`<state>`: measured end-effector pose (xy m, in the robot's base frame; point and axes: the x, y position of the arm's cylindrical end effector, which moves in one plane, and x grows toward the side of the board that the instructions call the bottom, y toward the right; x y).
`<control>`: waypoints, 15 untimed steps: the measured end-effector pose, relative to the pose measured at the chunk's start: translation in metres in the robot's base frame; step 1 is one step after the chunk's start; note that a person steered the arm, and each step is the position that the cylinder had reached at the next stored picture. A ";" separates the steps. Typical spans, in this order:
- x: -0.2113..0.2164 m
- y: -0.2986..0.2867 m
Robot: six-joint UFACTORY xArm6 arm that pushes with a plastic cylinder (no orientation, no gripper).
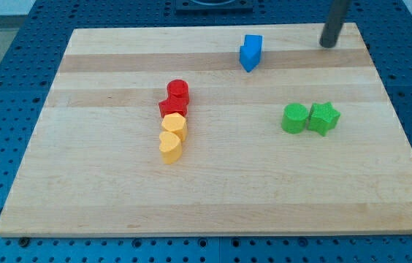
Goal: Move the blue cube and blue triangle towards the center of the board
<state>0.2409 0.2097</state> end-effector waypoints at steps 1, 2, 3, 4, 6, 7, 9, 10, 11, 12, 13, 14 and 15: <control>-0.026 -0.034; -0.036 -0.072; -0.037 -0.110; -0.033 -0.132; 0.001 -0.133; 0.019 -0.135; 0.060 -0.144; 0.079 -0.151; 0.095 -0.153; 0.108 -0.153; 0.119 -0.154; 0.135 -0.156; 0.153 -0.156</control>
<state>0.3944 0.0541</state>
